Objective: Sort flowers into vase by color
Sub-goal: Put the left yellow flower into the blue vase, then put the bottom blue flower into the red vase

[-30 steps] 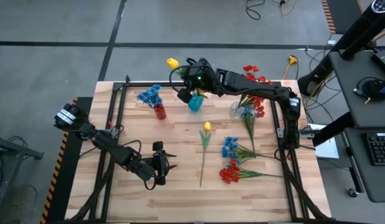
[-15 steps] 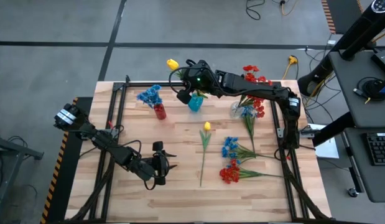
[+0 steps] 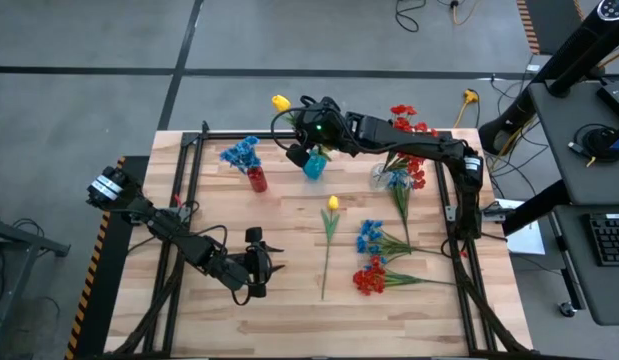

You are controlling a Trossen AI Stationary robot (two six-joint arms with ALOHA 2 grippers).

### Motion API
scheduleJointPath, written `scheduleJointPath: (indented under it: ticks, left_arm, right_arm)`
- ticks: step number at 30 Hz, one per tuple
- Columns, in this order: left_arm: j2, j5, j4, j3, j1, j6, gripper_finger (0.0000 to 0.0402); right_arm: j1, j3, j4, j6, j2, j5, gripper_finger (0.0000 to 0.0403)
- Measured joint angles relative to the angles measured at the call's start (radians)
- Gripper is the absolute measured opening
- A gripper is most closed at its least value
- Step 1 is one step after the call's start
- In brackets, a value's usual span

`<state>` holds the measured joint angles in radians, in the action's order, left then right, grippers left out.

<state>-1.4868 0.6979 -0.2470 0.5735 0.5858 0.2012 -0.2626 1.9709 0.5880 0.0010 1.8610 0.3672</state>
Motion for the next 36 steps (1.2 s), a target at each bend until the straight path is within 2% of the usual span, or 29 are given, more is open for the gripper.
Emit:
scheduleJointPath:
  ticks: [17,36]
  left_arm:
    - [0.0,0.0,0.001,0.0,0.0,0.0,0.0173]
    - [0.0,0.0,-0.003,0.0,0.0,0.018,0.0173]
  right_arm:
    - [0.0,0.019,0.049,0.0,-0.008,0.001,0.0134]
    - [0.03,0.36,0.354,0.055,-0.011,0.0,0.0165]
